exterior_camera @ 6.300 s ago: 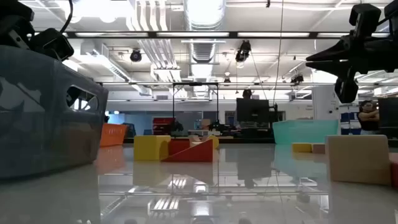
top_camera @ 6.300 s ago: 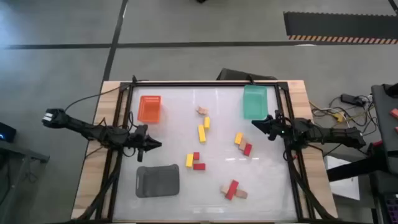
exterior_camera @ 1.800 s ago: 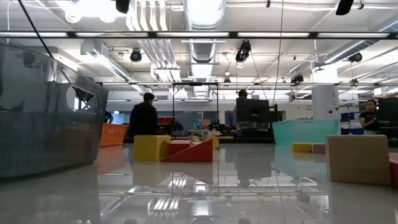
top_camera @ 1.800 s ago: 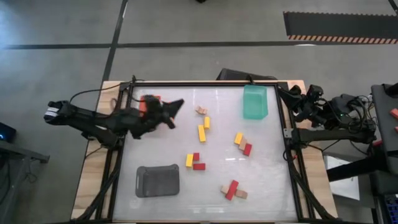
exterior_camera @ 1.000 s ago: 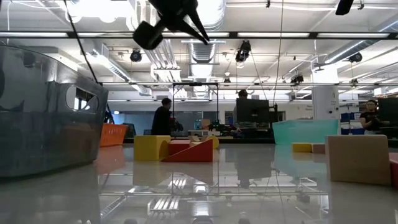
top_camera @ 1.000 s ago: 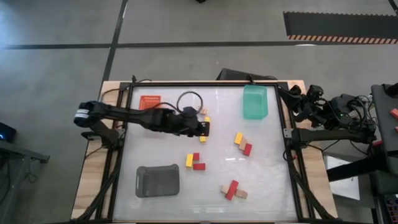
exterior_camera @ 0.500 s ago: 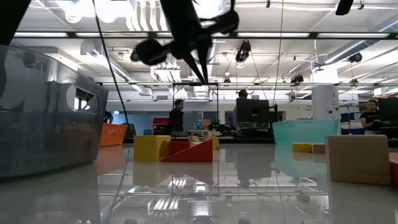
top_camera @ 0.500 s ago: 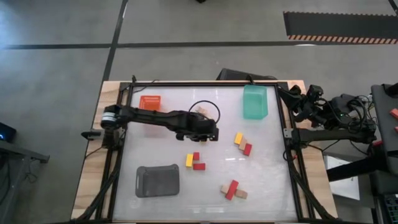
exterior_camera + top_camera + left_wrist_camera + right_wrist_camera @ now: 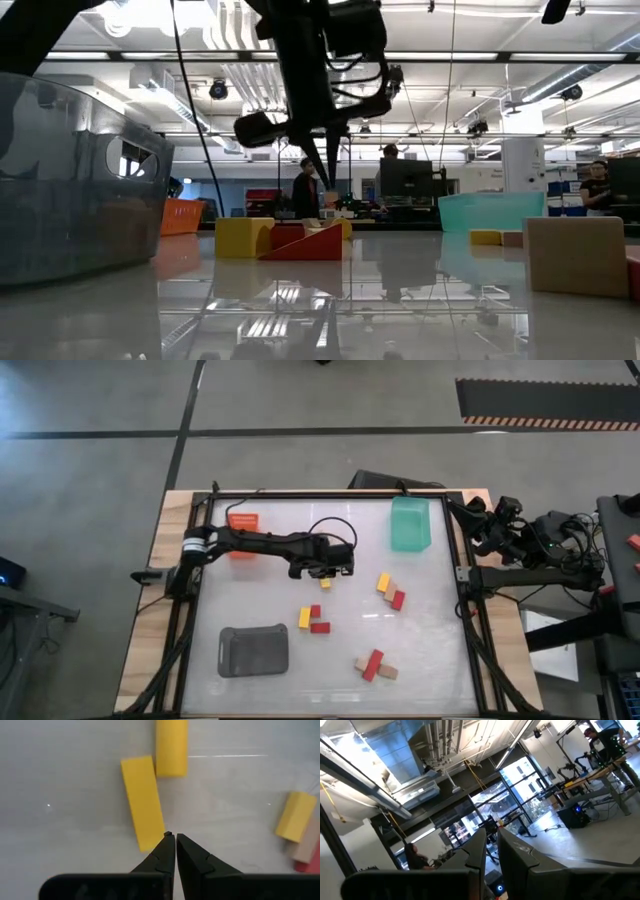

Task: Sort & place blocks by color
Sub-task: Put the yellow block into the black bin

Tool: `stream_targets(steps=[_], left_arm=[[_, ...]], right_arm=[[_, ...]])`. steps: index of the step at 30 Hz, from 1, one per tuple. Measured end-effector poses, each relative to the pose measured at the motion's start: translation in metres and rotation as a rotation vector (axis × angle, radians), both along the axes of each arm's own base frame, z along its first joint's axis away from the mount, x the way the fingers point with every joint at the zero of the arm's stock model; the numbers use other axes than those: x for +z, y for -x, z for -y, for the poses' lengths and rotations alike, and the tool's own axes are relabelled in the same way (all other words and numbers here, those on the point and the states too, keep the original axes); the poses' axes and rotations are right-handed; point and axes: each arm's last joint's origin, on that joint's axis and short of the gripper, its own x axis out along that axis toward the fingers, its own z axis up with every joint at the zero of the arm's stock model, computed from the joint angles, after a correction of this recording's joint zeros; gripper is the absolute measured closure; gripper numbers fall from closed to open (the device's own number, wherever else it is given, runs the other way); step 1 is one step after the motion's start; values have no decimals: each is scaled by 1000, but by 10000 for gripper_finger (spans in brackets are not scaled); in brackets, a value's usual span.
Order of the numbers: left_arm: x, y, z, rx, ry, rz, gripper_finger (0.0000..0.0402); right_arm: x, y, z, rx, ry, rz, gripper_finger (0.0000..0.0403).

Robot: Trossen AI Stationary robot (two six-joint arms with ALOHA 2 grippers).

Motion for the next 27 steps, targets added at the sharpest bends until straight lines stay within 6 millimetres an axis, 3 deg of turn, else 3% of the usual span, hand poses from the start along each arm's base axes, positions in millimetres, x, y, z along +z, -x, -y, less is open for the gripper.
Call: stream_targets(steps=[16, 27], left_arm=[[-28, 7, -10, -12, -13, -33, 215], [-48, 6, -10, -12, -17, 18, 196]], right_arm=[[-4, -1, 0, 0, -2, -42, 364], [-4, -2, 0, 0, -2, -48, 364]])
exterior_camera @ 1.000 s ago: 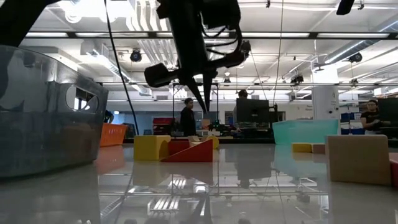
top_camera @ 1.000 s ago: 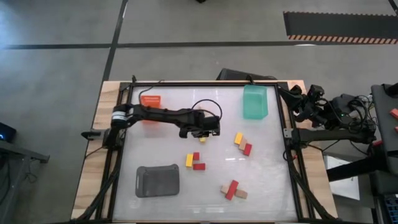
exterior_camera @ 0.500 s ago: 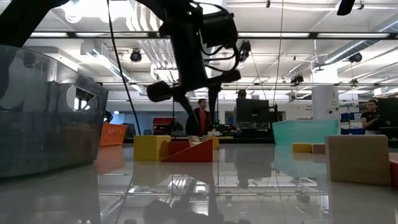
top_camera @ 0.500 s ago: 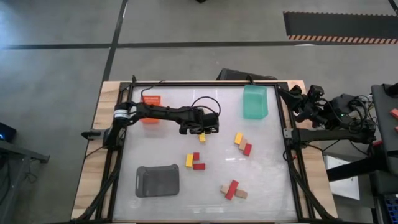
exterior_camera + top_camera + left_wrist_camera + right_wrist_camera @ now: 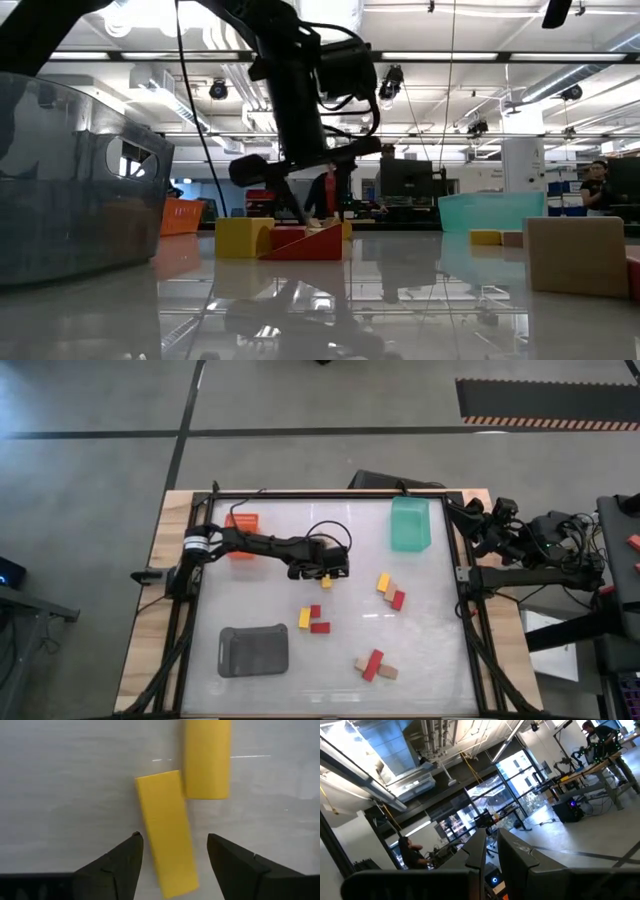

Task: Sort & place blocks by color
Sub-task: Put the yellow block into the black bin

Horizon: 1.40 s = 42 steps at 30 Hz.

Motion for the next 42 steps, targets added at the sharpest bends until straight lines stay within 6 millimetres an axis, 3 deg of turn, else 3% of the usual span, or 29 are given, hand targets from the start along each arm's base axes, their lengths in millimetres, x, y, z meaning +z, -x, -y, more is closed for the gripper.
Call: stream_targets(steps=[16, 26, 34, 42], left_arm=[[-17, 14, 0, 19, 2, -67, 196], [-5, 22, -1, 0, 25, -90, 196], [4, 18, 0, -3, 21, -44, 196], [3, 18, -1, -57, -64, -63, 196]], right_arm=[[0, 0, 0, 0, 0, 0, 364], [0, 0, 0, 0, 0, -5, 364], [-2, -1, 0, 0, -1, -28, 364], [-3, -1, 0, 0, 0, -30, 364]])
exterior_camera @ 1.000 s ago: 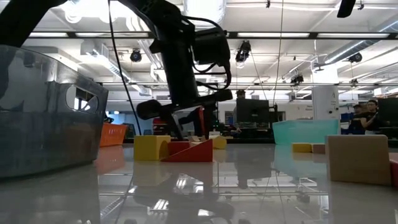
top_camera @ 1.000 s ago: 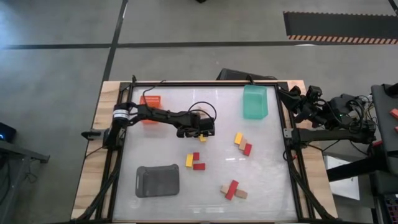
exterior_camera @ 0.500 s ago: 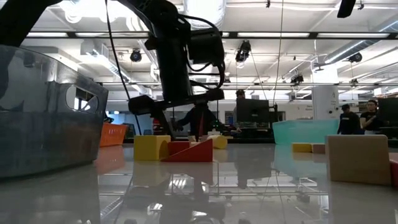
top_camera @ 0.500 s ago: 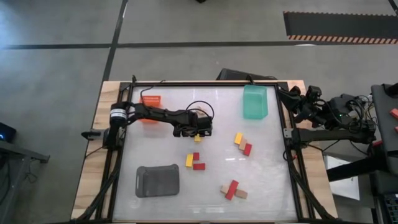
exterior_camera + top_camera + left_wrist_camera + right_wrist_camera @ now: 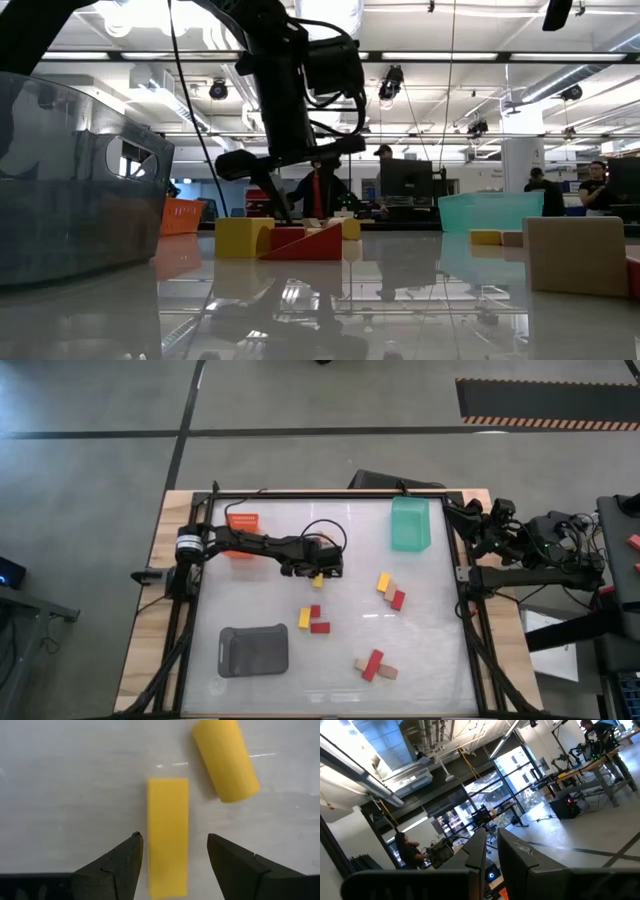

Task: Sort & place blocks by color
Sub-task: Put the yellow block into the black bin

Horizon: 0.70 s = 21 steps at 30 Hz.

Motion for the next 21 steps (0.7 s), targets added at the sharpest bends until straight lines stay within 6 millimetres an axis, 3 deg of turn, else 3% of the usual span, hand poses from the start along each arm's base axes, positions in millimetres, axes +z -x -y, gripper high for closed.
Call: stream_targets(steps=[15, 21], left_arm=[[-1, 0, 6, -29, -69, -16, 196], [-13, 4, 8, -32, -74, -9, 196]], right_arm=[[-2, -1, 0, -1, 0, -25, 364], [-2, -1, 0, -1, 0, -23, 364]])
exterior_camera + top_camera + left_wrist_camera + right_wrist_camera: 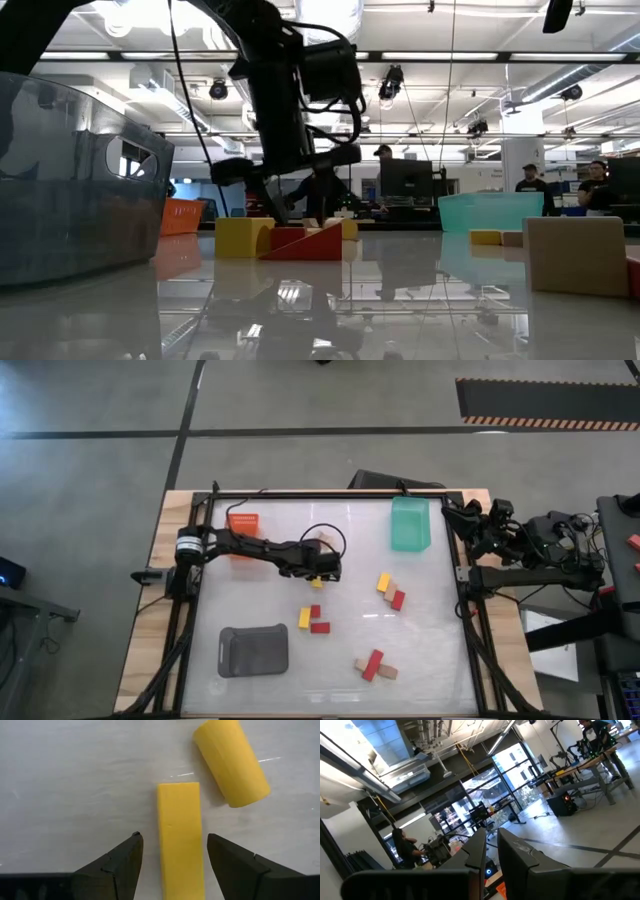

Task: Sort & place blocks by color
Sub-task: Put the yellow block into the black bin

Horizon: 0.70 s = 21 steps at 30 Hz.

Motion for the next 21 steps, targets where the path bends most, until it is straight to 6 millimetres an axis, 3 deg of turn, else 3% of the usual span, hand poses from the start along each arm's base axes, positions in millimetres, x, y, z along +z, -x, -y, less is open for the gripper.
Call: stream_targets(steps=[12, 21], left_arm=[[-14, 6, 2, 1, -17, -6, 204], [-16, 9, 1, 0, -16, -19, 284]], right_arm=[[0, 0, 0, 1, -3, 2, 364], [0, 0, 0, 0, -3, 2, 364]])
